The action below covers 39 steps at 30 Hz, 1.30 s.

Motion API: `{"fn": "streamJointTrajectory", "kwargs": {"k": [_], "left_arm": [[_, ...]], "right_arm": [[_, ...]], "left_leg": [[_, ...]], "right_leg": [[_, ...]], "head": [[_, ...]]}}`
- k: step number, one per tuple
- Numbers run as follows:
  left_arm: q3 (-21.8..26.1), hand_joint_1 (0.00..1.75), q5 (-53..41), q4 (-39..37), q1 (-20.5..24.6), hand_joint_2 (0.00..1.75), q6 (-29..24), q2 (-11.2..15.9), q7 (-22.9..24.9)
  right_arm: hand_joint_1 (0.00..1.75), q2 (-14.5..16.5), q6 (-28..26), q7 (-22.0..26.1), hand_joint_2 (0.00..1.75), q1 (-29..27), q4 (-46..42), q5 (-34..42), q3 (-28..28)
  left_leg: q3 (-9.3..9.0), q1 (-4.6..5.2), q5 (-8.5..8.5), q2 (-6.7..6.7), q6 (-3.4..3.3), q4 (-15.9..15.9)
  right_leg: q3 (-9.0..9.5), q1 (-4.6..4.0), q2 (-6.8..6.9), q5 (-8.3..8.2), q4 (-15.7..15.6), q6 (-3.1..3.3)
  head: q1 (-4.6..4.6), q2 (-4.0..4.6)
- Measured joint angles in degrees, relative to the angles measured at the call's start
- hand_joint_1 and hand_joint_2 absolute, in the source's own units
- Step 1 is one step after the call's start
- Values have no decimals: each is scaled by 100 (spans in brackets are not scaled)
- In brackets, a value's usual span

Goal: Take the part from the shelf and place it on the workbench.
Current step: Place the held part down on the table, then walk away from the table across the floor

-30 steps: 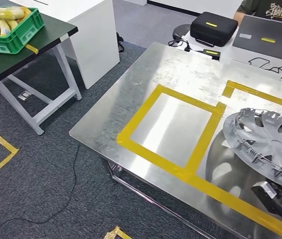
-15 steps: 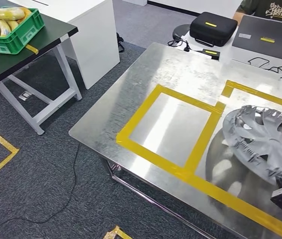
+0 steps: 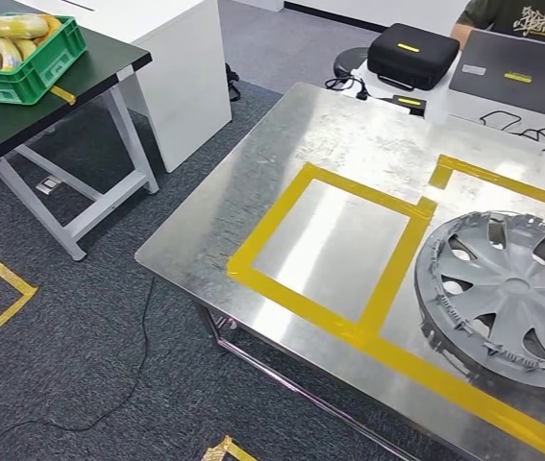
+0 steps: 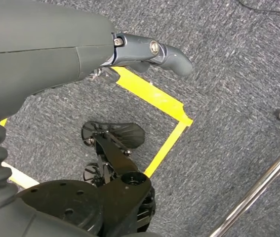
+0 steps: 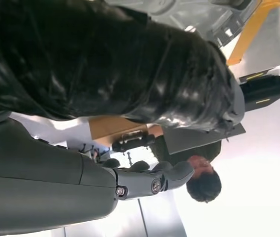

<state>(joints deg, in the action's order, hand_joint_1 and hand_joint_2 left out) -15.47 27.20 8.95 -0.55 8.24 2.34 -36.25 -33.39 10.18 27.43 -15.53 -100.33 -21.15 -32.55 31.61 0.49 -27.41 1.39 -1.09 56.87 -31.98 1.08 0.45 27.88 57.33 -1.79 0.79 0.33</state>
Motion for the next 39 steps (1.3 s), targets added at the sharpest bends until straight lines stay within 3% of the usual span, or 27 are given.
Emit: {"fn": "streamJointTrajectory", "kwargs": {"k": [6, 10, 13, 17, 21, 26, 31, 33, 35, 36, 37, 39], "left_arm": [[0, 0, 138, -1, -22, 175, 4, 24, -72], [0, 0, 206, -1, -24, 175, -11, 22, -79], [-4, 0, 213, -1, -24, 175, -51, -5, -81], [-16, 0, 233, -1, -22, 175, -99, -54, -87], [-28, 0, 295, -1, -17, 175, -105, -91, -103], [-33, 0, 387, -10, -22, 175, -119, -107, -104], [-55, 0, 399, -23, -20, 175, -161, -117, -104], [-74, 0, 399, -24, -18, 175, -176, -130, -104], [-97, 0, 399, -27, -22, 175, -180, -139, -104], [-107, 0, 400, -30, -25, 175, -180, -143, -104], [-117, 0, 401, -33, -27, 175, -179, -146, -104], [-135, 0, 403, -38, -30, 175, -179, -153, -104]], "right_arm": [[0, -265, 1495, 10, 0, -62, -121, 984, -852], [0, -220, 1614, 4, 0, 190, -139, 1141, -1381], [0, 217, 1217, 182, 0, 456, -139, 1343, -1551], [0, 1202, 628, 375, 0, 576, -179, 2060, -1452], [0, 2223, 256, 553, 0, 477, -422, 2690, -1023], [0, 3038, -111, 607, 0, 328, -693, 2774, -349], [0, 3420, -549, 608, 0, 247, -821, 2602, 151], [0, 3479, -598, 608, 0, 230, -839, 2580, 245], [0, 3525, -613, 608, 0, 213, -840, 2575, 301], [0, 3544, -616, 608, 0, 200, -840, 2574, 323], [0, 3557, -618, 608, 0, 189, -840, 2574, 344], [0, 3569, -620, 608, 0, 181, -844, 2574, 373]], "left_leg": [[1, 3, 0, 0, -1, 1], [0, 2, 0, 2, 0, 1], [-2, -6, -1, 4, 0, 1], [0, -14, 0, 3, 1, 1], [-1, -23, 1, 3, 3, -1], [13, -19, -26, 1, -32, 45], [-29, -37, 42, 17, -101, -79], [-57, -71, 95, 32, -132, -158], [-44, -77, 101, 34, -142, -160], [-41, -81, 99, 35, -139, -156], [-39, -89, 93, 35, -130, -146], [-39, -117, 61, 32, -79, -96]], "right_leg": [[0, 3, 1, 0, 0, 0], [-1, 1, -6, 0, 0, 0], [1, -7, -8, 0, -1, 0], [4, -18, -6, 1, 0, 0], [5, -30, -8, 3, 1, 5], [10, -16, -3, -2, -4, -4], [-15, -8, -14, 58, 41, -66], [-236, 4, -32, 356, 512, -104], [-580, 24, -34, 695, 1263, -153], [-690, 37, -33, 751, 1500, -177], [-691, 51, -30, 684, 1505, -200], [-383, 88, -10, 322, 898, -247]], "head": [[-1, 0], [-1, 0], [1, 0], [2, 0], [-1, 0], [-2, 0], [7, 0], [31, 0], [44, 0], [43, 0], [41, 0], [44, 0]]}}
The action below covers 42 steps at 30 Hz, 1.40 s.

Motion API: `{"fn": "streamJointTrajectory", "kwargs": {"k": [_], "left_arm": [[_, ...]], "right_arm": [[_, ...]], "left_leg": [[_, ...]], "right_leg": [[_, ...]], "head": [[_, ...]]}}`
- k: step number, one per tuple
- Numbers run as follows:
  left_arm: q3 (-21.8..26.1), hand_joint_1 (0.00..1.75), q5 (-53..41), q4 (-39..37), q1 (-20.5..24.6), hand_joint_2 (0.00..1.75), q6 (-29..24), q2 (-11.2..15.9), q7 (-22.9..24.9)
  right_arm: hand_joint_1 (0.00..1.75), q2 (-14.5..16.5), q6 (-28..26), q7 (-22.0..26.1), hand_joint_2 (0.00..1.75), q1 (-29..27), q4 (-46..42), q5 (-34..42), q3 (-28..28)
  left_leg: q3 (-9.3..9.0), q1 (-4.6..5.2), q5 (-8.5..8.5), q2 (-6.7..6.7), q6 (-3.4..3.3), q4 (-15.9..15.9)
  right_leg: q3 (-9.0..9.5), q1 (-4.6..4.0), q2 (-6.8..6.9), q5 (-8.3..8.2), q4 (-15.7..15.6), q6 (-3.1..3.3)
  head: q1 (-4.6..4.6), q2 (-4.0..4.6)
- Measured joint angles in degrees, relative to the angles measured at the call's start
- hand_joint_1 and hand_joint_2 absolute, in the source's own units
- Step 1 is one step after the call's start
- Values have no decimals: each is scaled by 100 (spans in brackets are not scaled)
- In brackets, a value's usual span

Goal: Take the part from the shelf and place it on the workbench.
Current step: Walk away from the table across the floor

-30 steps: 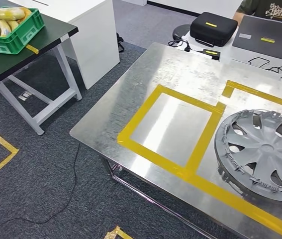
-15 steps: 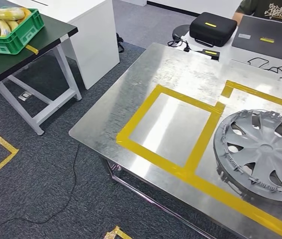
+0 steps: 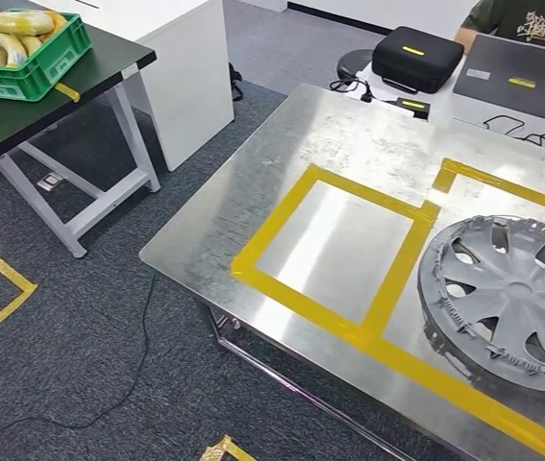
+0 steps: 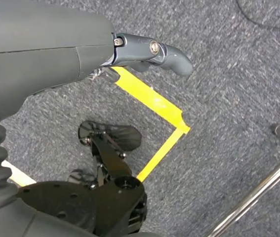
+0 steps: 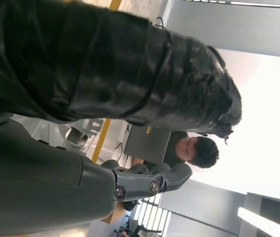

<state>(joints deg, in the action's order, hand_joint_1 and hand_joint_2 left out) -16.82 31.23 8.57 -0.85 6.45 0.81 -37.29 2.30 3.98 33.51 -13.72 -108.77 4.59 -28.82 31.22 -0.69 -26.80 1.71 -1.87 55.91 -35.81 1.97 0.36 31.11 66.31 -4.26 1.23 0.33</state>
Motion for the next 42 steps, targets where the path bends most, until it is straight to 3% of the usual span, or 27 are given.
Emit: {"fn": "streamJointTrajectory", "kwargs": {"k": [1, 3, 5, 7, 9, 11, 12, 13, 14, 15, 17, 19, 21, 23, 25, 27, 28, 29, 31, 33, 34, 36, 37, 39, 41, 42], "left_arm": [[-8, 0, 0, -2, -1, 175, 0, 6, 1], [-15, 0, 0, -6, -4, 175, 0, 19, 2], [-18, 0, -1, -10, -5, 175, 0, 22, 4], [-20, 0, -2, -11, -3, 175, 0, 17, 6], [-22, 0, -1, -12, -3, 175, 0, 12, 8], [-24, 0, 2, -15, -11, 175, 0, 8, 9], [-25, 0, 3, -17, -19, 175, 0, 7, 10], [-26, 0, 6, -17, -27, 175, 0, 4, 13], [-26, 0, 9, -17, -35, 175, 0, 2, 18], [-27, 0, 16, -17, -39, 175, 0, 1, 22], [-28, 0, 41, -25, -48, 175, 0, 11, 34], [-31, 0, 63, -36, -58, 175, -5, 22, 47], [-34, 0, 75, -40, -61, 175, -13, 17, 52], [-37, 0, 84, -41, -57, 175, -16, 6, 51], [-42, 0, 85, -45, -61, 175, -18, -2, 49], [-46, 0, 87, -50, -73, 175, -21, -6, 52], [-50, 0, 89, -52, -76, 175, -21, -9, 56], [-52, 0, 93, -53, -76, 175, -22, -14, 60], [-58, 0, 104, -55, -68, 175, -22, -31, 63], [-61, 0, 116, -55, -56, 175, -23, -41, 63], [-62, 0, 123, -56, -49, 175, -24, -41, 63], [-65, 0, 145, -57, -34, 175, -23, -41, 63], [-66, 0, 157, -57, -28, 175, -23, -43, 63], [-75, 0, 175, -59, -28, 175, -21, -49, 62], [-94, 0, 188, -67, -40, 175, -20, -51, 61], [-104, 0, 193, -72, -47, 175, -20, -49, 61]], "right_arm": [[0, 4, 0, -1, 0, 4, 0, -1, 12], [0, 15, -3, -2, 0, 4, -7, -2, 32], [0, 35, -9, 0, 0, -9, -13, -3, 46], [0, 50, -27, 4, 0, -22, -28, -15, 55], [0, 61, -55, 9, 0, -29, -52, -35, 79], [0, 85, -85, 21, 0, -41, -64, -53, 124], [0, 102, -99, 28, 0, -52, -67, -66, 148], [0, 117, -111, 38, 0, -65, -68, -80, 167], [0, 130, -119, 49, 0, -79, -73, -96, 182], [0, 143, -128, 63, 0, -93, -84, -112, 201], [0, 177, -142, 98, 0, -120, -113, -138, 253], [0, 213, -156, 119, 0, -149, -143, -161, 315], [0, 243, -169, 142, 0, -205, -188, -185, 359], [0, 268, -186, 185, 0, -254, -237, -212, 397], [0, 283, -199, 209, 0, -266, -257, -228, 434], [0, 299, -211, 211, 0, -303, -260, -234, 465], [0, 308, -222, 215, 0, -330, -261, -239, 476], [0, 314, -240, 223, 0, -351, -267, -246, 485], [0, 320, -279, 249, 0, -363, -300, -265, 506], [0, 321, -305, 273, 0, -359, -346, -286, 534], [0, 322, -316, 282, 0, -363, -365, -294, 547], [0, 323, -341, 292, 0, -385, -397, -303, 570], [0, 324, -355, 295, 0, -393, -411, -314, 579], [0, 325, -387, 291, 0, -384, -440, -340, 614], [0, 325, -416, 275, 0, -364, -453, -362, 668], [0, 325, -429, 259, 0, -359, -453, -368, 695]], "left_leg": [[7, -3, -29, -4, 45, 43], [26, 9, -73, -13, 136, 128], [36, 10, -69, -15, 201, 158], [64, -14, -139, -32, 252, 235], [252, -26, -451, -72, 282, 689], [592, -23, -840, -98, 280, 1485], [713, -20, -933, -105, 266, 1776], [738, -13, -911, -115, 240, 1859], [656, -3, -784, -135, 202, 1713], [481, 14, -585, -187, 151, 1371], [101, 32, -293, -499, 20, 589], [-61, 52, -233, -715, -45, 228], [-76, 60, -200, -601, -36, 153], [-102, 37, -133, -430, -47, 43], [-106, 32, -93, -248, -65, -15], [-85, 40, -87, -70, -70, -12], [-79, 42, -87, 17, -69, -9], [-76, 42, -88, 99, -65, -3], [-78, 44, -104, 242, -40, 26], [-80, 69, -137, 349, 24, 78], [-84, 80, -146, 399, 58, 96], [-101, 79, -149, 496, 118, 105], [-99, 67, -183, 472, 151, 129], [8, 38, -452, 226, 215, 441], [284, 15, -889, -52, 250, 1160], [420, 11, -1043, -103, 257, 1511]], "right_leg": [[195, 4, 15, -124, -380, -18], [433, 1, 12, -205, -804, 47], [447, -20, -22, -190, -797, 178], [434, -27, -46, -213, -785, 268], [416, -34, -83, -236, -793, 338], [379, -68, -144, -254, -792, 383], [363, -87, -188, -264, -791, 397], [352, -105, -240, -273, -791, 408], [348, -121, -298, -281, -791, 414], [347, -135, -361, -289, -791, 415], [329, -139, -482, -311, -786, 399], [274, -103, -611, -349, -784, 341], [208, -68, -737, -389, -794, 262], [92, -88, -573, -277, -652, 213], [-172, -113, -237, 68, -96, 179], [-450, -101, -100, 366, 577, 139], [-477, -93, -74, 381, 705, 121], [-387, -85, -49, 292, 605, 108], [78, -81, 127, -26, -142, 103], [461, -108, 335, -190, -790, 156], [519, -124, 378, -198, -913, 192], [484, -140, 266, -220, -925, 267], [477, -132, 214, -242, -933, 300], [476, -105, 106, -302, -955, 378], [440, -100, 2, -351, -952, 424], [415, -102, -50, -369, -948, 431]], "head": [[11, 0], [14, 0], [-9, 0], [-30, 0], [-62, 0], [-97, 0], [-107, 0], [-113, 0], [-118, 0], [-123, 0], [-117, 0], [-119, 0], [-143, 0], [-127, 0], [-75, 0], [-51, 0], [-51, 0], [-50, 0], [-50, 0], [-58, 0], [-67, 0], [-84, 0], [-89, 0], [-117, 0], [-155, 0], [-166, 0]]}}
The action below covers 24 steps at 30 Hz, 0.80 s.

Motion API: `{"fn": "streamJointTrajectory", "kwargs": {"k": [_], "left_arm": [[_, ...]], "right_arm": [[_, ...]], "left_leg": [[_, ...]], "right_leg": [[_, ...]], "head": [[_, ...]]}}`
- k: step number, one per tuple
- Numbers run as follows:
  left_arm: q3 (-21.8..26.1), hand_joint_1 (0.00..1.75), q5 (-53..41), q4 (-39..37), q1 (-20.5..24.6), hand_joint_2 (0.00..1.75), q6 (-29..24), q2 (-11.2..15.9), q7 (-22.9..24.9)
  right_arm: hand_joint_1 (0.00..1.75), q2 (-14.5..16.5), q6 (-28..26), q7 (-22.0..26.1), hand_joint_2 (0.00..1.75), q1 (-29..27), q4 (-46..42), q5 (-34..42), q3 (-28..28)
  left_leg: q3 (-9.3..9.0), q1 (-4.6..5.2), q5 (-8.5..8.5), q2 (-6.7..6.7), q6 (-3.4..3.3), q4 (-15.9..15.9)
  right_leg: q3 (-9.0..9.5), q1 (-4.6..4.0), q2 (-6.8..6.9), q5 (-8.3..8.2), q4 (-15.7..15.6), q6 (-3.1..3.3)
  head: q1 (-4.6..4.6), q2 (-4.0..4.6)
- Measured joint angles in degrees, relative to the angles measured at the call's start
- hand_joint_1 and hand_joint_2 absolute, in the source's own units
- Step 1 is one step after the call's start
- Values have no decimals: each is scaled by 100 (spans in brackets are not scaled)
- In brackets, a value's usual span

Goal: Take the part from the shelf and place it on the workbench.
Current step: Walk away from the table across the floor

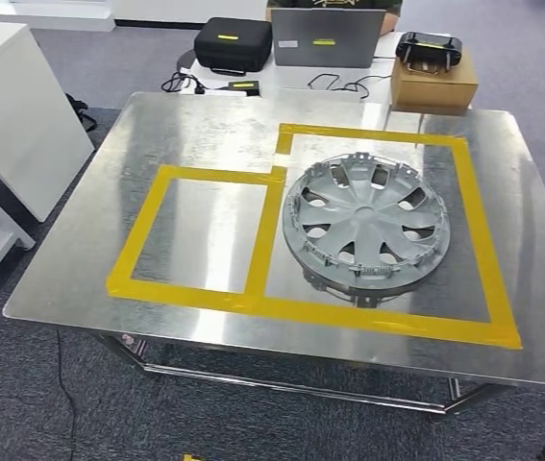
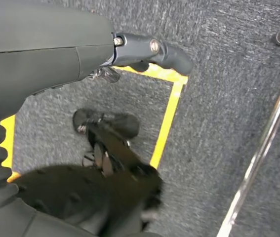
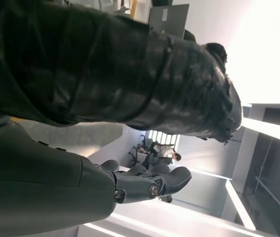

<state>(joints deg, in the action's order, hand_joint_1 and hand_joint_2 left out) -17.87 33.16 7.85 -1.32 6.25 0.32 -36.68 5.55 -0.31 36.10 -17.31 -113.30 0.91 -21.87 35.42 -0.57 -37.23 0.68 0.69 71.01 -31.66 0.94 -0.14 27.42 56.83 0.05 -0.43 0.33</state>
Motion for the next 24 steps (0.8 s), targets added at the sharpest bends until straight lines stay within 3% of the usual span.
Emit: {"fn": "streamJointTrajectory", "kwargs": {"k": [1, 2, 4, 6, 7, 10, 12, 15, 16, 17, 18, 21, 22, 24], "left_arm": [[-9, 0, 4, -4, -4, 175, 0, 2, 0], [-20, 0, 6, -7, -6, 175, 0, 3, 0], [-41, 0, 8, -9, -2, 175, 0, 7, 0], [-52, 0, 9, -9, 9, 175, 0, 9, 0], [-54, 0, 10, -9, 15, 175, 0, 9, 1], [-57, 0, 19, -9, 21, 175, 0, 7, 2], [-61, 0, 24, -9, 25, 175, 1, 3, 7], [-75, 0, 60, -11, 24, 175, 2, 8, 33], [-83, 0, 79, -12, 23, 175, 2, 10, 47], [-92, 0, 93, -13, 24, 175, 2, 10, 60], [-103, 0, 103, -14, 26, 175, 2, 8, 72], [-149, 0, 110, -14, 43, 175, 2, -3, 83], [-168, 0, 115, -14, 49, 175, 2, -4, 84], [-199, 0, 127, -15, 54, 175, 2, -4, 85]], "right_arm": [[0, 0, -15, -19, 0, 0, 1, -4, 25], [0, 0, -29, -37, 0, -1, 1, -5, 46], [0, 0, -46, -55, 0, -1, 1, -4, 76], [0, 0, -51, -56, 0, 0, 0, -4, 101], [0, 0, -53, -57, 0, 1, -1, -4, 110], [0, 0, -60, -60, 0, -7, 0, -10, 140], [0, 0, -62, -75, 0, -1, 2, -16, 170], [0, 0, 1, -207, 0, 15, 26, 43, 274], [0, 0, 54, -282, 0, 16, 52, 82, 334], [0, 0, 116, -358, 0, 18, 93, 119, 408], [0, 0, 180, -421, 0, 22, 147, 149, 494], [0, 0, 290, -498, 0, 54, 333, 198, 790], [0, 0, 320, -532, 0, 70, 390, 228, 882], [0, 3, 407, -679, 0, 98, 539, 308, 1046]], "left_leg": [[70, 0, -44, -18, 1, 193], [48, 0, 25, -25, -6, 176], [-278, 0, 410, -46, -41, -483], [-597, 10, 681, -103, -87, -1191], [-657, 20, 727, -127, -109, -1353], [-609, 37, 805, -115, -208, -1408], [-550, 24, 894, -76, -301, -1451], [-409, 37, 999, -17, -363, -1451], [-356, 47, 1034, 2, -364, -1444], [-308, 55, 1066, 19, -360, -1436], [-267, 61, 1094, 30, -352, -1428], [-181, 81, 1174, 45, -293, -1399], [-161, 87, 1208, 48, -260, -1389], [-134, 83, 1277, 55, -184, -1383]], "right_leg": [[-21, -2, -47, -12, 8, -1], [-39, -4, -89, -23, 20, -5], [-58, -4, -152, -35, 45, -25], [-83, -21, -186, -51, 72, -73], [-100, -25, -195, -65, 77, -108], [-158, -6, -194, -106, 67, -228], [-285, 5, -118, 119, 286, -279], [-632, 13, -38, 805, 1295, -316], [-673, 13, -35, 917, 1541, -326], [-612, 13, -33, 916, 1588, -328], [-434, 12, -28, 815, 1407, -323], [406, -4, 30, 465, 201, -259], [549, -17, 47, 425, -49, -239], [560, -44, 45, 394, -152, -207]], "head": [[-6, 0], [-11, 0], [-22, 0], [-29, 0], [-31, 0], [-30, 0], [1, 0], [65, 0], [72, 0], [72, 0], [72, 0], [67, 0], [60, 0], [47, 0]]}}
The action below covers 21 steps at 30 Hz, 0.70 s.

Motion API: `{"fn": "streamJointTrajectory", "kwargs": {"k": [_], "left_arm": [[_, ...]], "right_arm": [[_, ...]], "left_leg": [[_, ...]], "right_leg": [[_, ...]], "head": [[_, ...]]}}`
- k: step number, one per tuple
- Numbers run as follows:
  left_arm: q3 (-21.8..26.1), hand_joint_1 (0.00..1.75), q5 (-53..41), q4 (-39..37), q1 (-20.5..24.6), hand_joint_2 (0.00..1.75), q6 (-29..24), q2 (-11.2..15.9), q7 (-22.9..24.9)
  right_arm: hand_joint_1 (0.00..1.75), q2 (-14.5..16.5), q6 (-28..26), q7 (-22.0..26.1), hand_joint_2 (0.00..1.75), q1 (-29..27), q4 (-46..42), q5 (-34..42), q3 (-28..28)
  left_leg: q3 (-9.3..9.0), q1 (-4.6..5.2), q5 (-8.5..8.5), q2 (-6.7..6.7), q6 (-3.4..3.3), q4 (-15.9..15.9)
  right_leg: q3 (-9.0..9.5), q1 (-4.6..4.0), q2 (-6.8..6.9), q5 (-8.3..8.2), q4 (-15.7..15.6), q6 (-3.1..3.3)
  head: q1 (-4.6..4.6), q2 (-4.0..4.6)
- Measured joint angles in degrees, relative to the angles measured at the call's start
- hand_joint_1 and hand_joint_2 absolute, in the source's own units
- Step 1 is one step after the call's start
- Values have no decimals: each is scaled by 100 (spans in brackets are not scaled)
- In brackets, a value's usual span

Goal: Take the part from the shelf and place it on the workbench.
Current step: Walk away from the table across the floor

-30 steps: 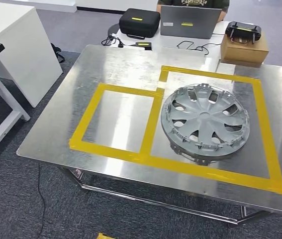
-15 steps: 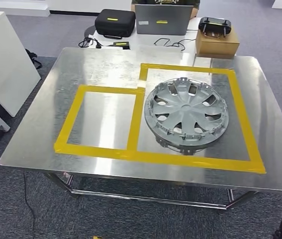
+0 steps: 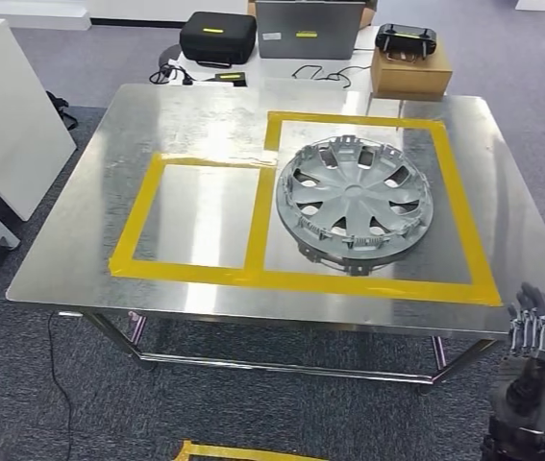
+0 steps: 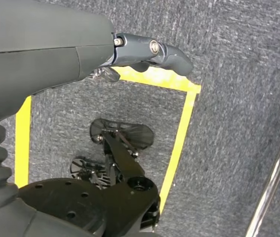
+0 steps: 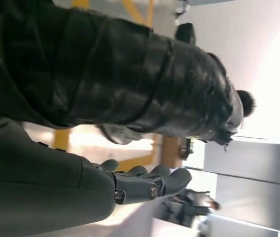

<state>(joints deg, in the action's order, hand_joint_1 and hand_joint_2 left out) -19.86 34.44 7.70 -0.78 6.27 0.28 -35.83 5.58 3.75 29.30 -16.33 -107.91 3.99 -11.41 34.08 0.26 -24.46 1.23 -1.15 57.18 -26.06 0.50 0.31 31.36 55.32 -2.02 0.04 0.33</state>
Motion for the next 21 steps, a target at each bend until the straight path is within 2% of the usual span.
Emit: {"fn": "streamJointTrajectory", "kwargs": {"k": [1, 2, 3, 4, 6, 7, 8, 9, 10, 11, 12, 13, 14, 15, 16, 17, 18, 19, 21], "left_arm": [[-14, 0, 15, -2, 0, 175, -1, 3, 1], [-26, 0, 32, -4, -1, 175, -3, 6, 2], [-39, 0, 56, -5, -4, 175, -4, 6, 5], [-58, 0, 75, -8, -6, 175, -5, 7, 9], [-104, 0, 106, -9, -3, 175, -9, 5, 16], [-129, 0, 122, -9, 2, 175, -11, 9, 18], [-149, 0, 141, -9, 6, 175, -13, 14, 19], [-165, 0, 161, -9, 7, 175, -14, 20, 22], [-178, 0, 176, -9, 7, 175, -15, 28, 26], [-191, 0, 186, -9, 8, 175, -15, 37, 30], [-207, 0, 192, -9, 11, 175, -15, 45, 34], [-227, 0, 197, -10, 14, 175, -15, 52, 35], [-250, 0, 202, -10, 15, 175, -15, 57, 36], [-270, 0, 209, -11, 14, 175, -15, 61, 35], [-287, 0, 218, -14, 10, 175, -15, 61, 34], [-301, 0, 228, -17, 13, 175, -15, 61, 32], [-311, 0, 240, -20, 16, 175, -15, 61, 29], [-320, 0, 254, -24, 20, 175, -15, 61, 26], [-333, 0, 279, -25, 23, 175, -15, 62, 20]], "right_arm": [[0, 9, 39, -98, 0, 13, 124, 42, 87], [0, 27, 65, -191, 0, 39, 288, 89, 180], [0, 60, 82, -270, 0, 73, 500, 156, 283], [0, 107, 98, -332, 0, 112, 759, 258, 391], [0, 217, 153, -385, 0, 174, 1346, 540, 567], [0, 269, 191, -391, 0, 201, 1651, 693, 625], [0, 314, 235, -396, 0, 236, 1949, 836, 660], [0, 352, 278, -406, 0, 280, 2241, 960, 681], [0, 384, 317, -417, 0, 327, 2526, 1057, 698], [0, 407, 351, -425, 0, 373, 2795, 1128, 710], [0, 424, 375, -425, 0, 415, 3032, 1170, 720], [0, 436, 393, -412, 0, 456, 3247, 1189, 729], [0, 444, 407, -382, 0, 491, 3439, 1198, 735], [0, 451, 420, -337, 0, 517, 3600, 1203, 738], [0, 456, 431, -285, 0, 536, 3735, 1205, 739], [0, 461, 439, -239, 0, 542, 3840, 1207, 738], [0, 463, 445, -208, 0, 544, 3915, 1206, 737], [0, 464, 449, -192, 0, 545, 3971, 1197, 736], [0, 465, 438, -178, 0, 544, 4038, 1136, 733]], "left_leg": [[10, -12, 13, -3, 40, 8], [32, -23, -49, -16, 80, 52], [79, -33, -208, -35, 115, 182], [152, -44, -460, -55, 147, 426], [322, -59, -1007, -78, 194, 1126], [360, -63, -1143, -81, 210, 1416], [323, -68, -1138, -81, 220, 1544], [196, -73, -1027, -82, 222, 1470], [-28, -78, -858, -85, 217, 1182], [-301, -82, -730, -98, 204, 764], [-549, -78, -670, -119, 183, 352], [-712, -69, -651, -139, 155, 54], [-779, -56, -668, -157, 127, -99], [-772, -39, -659, -162, 90, -129], [-723, -38, -617, -152, 41, -132], [-678, -42, -566, -136, -9, -145], [-615, -50, -504, -118, -68, -158], [-545, -59, -436, -97, -113, -174], [-381, -48, -308, -70, -161, -169]], "right_leg": [[-43, 5, -1, -33, -11, 38], [-77, 11, 1, -75, -22, 89], [-121, 19, 5, -129, -35, 148], [-178, 27, 8, -189, -45, 195], [-291, 15, 7, -293, -34, 233], [-353, 12, 7, -345, -20, 230], [-422, 10, 7, -396, 3, 224], [-503, 11, 4, -442, 34, 214], [-591, 12, -2, -480, 73, 199], [-669, 13, -6, -510, 116, 180], [-737, 9, -11, -534, 159, 154], [-786, 5, -12, -567, 189, 122], [-820, 4, -12, -604, 205, 87], [-841, 5, -14, -649, 204, 47], [-856, 10, -18, -687, 198, 8], [-887, 15, -22, -656, 218, -26], [-946, 17, -25, -524, 306, -56], [-1028, 18, -26, -286, 504, -79], [-1209, 18, -25, 310, 1187, -110]], "head": [[0, 0], [0, 0], [-11, 0], [-27, 0], [-65, 0], [-72, 0], [-76, 0], [-77, 0], [-79, 0], [-82, 0], [-83, 0], [-82, 0], [-86, 0], [-88, 0], [-91, 0], [-95, 0], [-82, 0], [-61, 0], [-10, 0]]}}
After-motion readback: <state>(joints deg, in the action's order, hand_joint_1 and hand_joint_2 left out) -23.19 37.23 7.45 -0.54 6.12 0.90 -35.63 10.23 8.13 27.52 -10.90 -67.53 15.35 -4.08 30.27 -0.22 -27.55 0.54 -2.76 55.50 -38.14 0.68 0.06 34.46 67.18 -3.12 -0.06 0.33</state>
